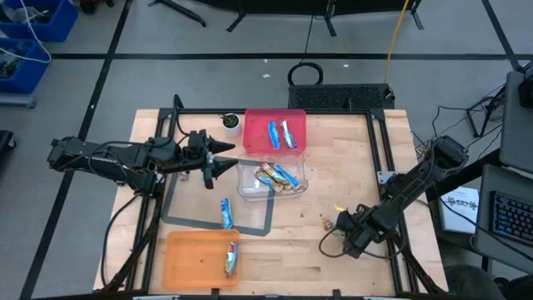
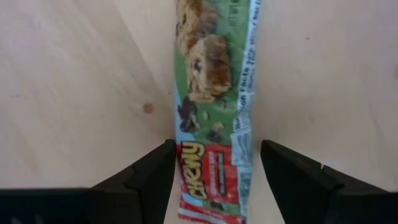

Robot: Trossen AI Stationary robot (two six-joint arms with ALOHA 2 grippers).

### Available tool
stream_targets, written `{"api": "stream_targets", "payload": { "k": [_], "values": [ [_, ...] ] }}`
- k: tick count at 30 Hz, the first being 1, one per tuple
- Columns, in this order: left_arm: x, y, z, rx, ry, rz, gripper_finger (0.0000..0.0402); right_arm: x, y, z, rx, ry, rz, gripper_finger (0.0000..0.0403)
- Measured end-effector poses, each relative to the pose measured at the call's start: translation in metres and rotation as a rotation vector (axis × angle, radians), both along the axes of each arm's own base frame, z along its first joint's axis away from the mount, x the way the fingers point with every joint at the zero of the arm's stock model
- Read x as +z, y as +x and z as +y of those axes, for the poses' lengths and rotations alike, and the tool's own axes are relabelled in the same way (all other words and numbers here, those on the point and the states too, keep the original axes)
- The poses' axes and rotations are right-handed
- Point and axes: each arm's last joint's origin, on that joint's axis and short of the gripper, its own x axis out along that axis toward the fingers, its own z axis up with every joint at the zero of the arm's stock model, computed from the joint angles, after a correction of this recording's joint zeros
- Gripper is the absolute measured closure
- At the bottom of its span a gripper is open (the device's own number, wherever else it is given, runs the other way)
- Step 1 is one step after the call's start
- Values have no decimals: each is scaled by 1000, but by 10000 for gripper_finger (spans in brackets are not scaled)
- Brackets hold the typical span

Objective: Pick and place Granola Bars by type
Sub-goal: Put the right red granola bar into the orange bin

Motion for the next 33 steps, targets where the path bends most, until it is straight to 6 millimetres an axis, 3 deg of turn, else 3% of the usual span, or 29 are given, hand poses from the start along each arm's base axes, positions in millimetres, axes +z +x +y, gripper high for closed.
{"api": "stream_targets", "payload": {
  "k": [10,22,29,33],
  "values": [
    [0,0,-1,-24,-8,-1,124,-8,3,3,2,-31,6,210],
    [0,0,-1,-25,-2,0,124,-6,1,0,1,-40,8,375],
    [0,0,-1,-24,-1,0,124,15,-1,-6,-36,37,-60,395],
    [0,0,-1,-23,9,1,124,47,3,-8,-13,64,-216,398]
  ]
}}
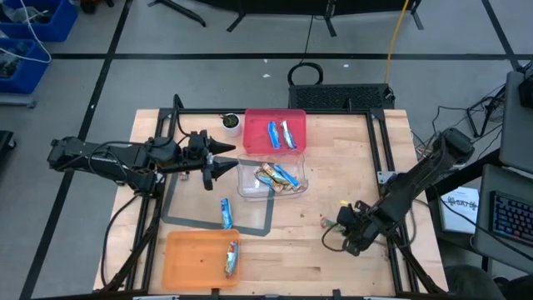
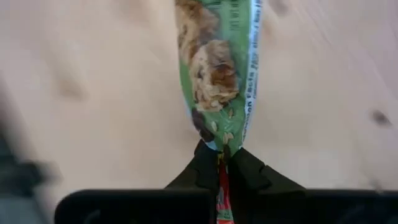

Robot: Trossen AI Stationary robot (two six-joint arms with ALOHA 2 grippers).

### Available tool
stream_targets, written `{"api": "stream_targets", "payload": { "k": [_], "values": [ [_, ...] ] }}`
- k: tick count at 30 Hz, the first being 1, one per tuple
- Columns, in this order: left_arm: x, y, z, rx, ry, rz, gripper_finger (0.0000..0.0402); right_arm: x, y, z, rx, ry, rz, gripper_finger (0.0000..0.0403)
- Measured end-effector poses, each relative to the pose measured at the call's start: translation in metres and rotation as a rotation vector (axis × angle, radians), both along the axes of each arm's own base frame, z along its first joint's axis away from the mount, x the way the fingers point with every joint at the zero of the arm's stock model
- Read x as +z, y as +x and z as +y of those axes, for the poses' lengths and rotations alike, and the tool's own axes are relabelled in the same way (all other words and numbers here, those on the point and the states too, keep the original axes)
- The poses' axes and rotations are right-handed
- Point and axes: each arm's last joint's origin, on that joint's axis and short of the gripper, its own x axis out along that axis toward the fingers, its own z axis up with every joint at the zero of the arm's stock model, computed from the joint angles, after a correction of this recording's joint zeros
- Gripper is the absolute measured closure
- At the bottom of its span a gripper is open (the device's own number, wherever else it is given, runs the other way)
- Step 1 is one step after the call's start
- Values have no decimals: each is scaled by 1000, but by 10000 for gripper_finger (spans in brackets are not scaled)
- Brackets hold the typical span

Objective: Pick and place Granola Bars by type
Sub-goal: Put the right red granola bar into the orange bin

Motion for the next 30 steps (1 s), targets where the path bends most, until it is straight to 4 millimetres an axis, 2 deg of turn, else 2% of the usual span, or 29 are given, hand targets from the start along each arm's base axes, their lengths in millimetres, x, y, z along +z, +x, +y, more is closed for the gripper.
{"api": "stream_targets", "payload": {
  "k": [5,10,22,26,30],
  "values": [
    [1,0,0,5,16,-7,124,35,4,-11,-35,-35,-146,400],
    [3,0,0,7,14,-28,124,65,18,-20,-31,-74,-265,400],
    [12,0,0,-1,6,-118,124,160,70,-55,55,-273,-631,402],
    [15,0,0,-18,24,-153,124,181,84,-67,66,-335,-788,402],
    [21,-1,-2,-74,54,-205,124,193,94,-80,48,-393,-905,402]
  ]
}}
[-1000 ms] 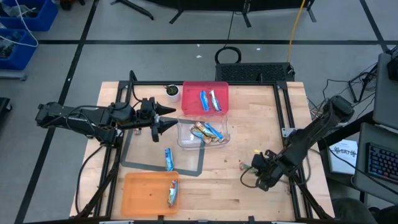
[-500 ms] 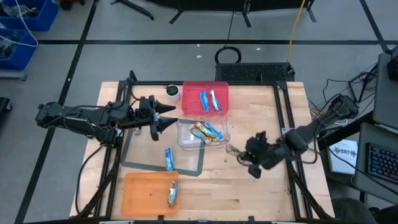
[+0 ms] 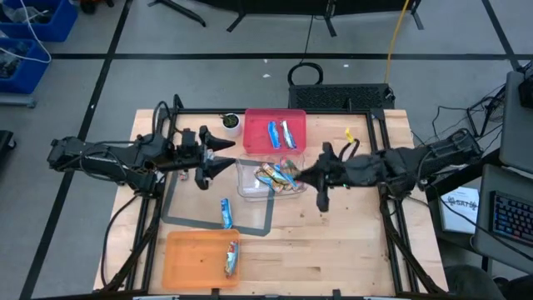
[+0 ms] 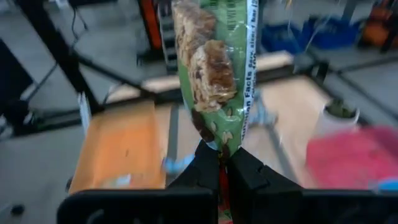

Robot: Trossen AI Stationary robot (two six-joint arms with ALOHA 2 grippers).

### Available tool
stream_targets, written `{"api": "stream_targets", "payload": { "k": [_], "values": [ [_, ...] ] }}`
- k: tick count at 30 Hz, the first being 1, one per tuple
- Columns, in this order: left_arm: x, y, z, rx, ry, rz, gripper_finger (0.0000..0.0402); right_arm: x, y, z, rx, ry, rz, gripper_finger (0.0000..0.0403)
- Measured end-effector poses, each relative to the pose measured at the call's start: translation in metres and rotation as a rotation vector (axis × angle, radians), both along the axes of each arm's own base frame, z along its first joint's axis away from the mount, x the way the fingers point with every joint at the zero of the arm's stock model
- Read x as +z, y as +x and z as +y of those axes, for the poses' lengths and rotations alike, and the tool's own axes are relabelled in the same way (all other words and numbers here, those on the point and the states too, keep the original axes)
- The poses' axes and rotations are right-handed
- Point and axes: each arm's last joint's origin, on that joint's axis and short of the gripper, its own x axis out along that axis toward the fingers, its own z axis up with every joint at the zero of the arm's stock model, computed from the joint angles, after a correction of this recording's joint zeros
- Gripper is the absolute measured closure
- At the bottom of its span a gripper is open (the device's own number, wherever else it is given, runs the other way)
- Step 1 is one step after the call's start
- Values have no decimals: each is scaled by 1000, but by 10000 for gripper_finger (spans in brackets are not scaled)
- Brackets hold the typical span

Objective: Pick and place Granola Bars by type
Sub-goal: Put the right red granola bar into the orange bin

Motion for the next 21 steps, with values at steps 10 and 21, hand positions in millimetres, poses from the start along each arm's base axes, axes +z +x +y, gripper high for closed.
{"api": "stream_targets", "payload": {
  "k": [10,21],
  "values": [
    [5,-1,-1,-26,9,-48,124,13,37,-22,17,-50,-194,402],
    [15,-3,-2,-54,46,-141,124,32,99,-21,87,-162,-206,402]
  ]
}}
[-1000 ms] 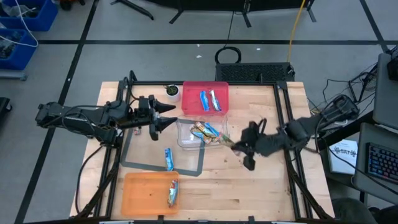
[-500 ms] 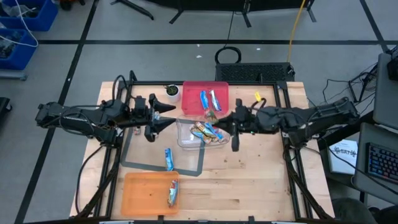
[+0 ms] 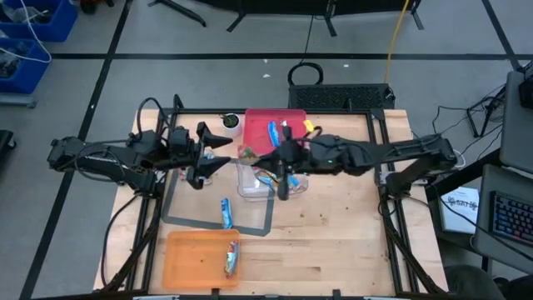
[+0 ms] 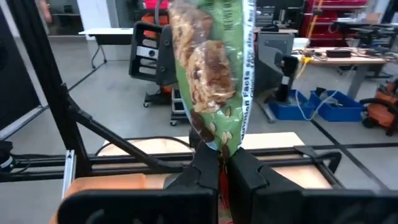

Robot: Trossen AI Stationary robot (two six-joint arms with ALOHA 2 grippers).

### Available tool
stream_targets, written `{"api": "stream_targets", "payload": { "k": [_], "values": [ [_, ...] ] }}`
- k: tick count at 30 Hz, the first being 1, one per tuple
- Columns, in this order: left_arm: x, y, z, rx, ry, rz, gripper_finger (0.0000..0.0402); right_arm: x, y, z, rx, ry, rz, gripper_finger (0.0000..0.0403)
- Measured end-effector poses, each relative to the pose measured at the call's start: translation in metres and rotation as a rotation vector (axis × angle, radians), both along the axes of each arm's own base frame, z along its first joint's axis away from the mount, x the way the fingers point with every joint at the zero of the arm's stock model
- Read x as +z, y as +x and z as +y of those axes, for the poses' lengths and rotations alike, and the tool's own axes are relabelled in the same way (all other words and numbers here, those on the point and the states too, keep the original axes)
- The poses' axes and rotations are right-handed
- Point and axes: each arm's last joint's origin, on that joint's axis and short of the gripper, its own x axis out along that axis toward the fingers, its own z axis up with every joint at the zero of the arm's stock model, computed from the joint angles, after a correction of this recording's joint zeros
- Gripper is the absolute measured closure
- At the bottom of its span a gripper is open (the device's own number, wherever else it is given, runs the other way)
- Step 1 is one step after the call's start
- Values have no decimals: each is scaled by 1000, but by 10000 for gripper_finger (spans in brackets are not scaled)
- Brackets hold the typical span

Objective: Pick and place Granola Bars by type
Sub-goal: Put the right red granola bar into the orange bin

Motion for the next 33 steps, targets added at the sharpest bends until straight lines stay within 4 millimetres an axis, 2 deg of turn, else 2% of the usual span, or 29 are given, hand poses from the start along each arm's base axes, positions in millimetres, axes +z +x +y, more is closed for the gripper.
{"api": "stream_targets", "payload": {
  "k": [10,16,24,33],
  "values": [
    [1,-1,-2,-41,11,-7,124,-4,38,-2,57,13,8,402],
    [1,-1,-4,-113,32,-14,124,-10,51,-1,78,37,14,402],
    [0,-1,-9,-277,24,-2,124,-9,52,0,75,58,-3,402],
    [1,-1,-7,-206,37,-7,124,-7,52,0,74,60,-31,402]
  ]
}}
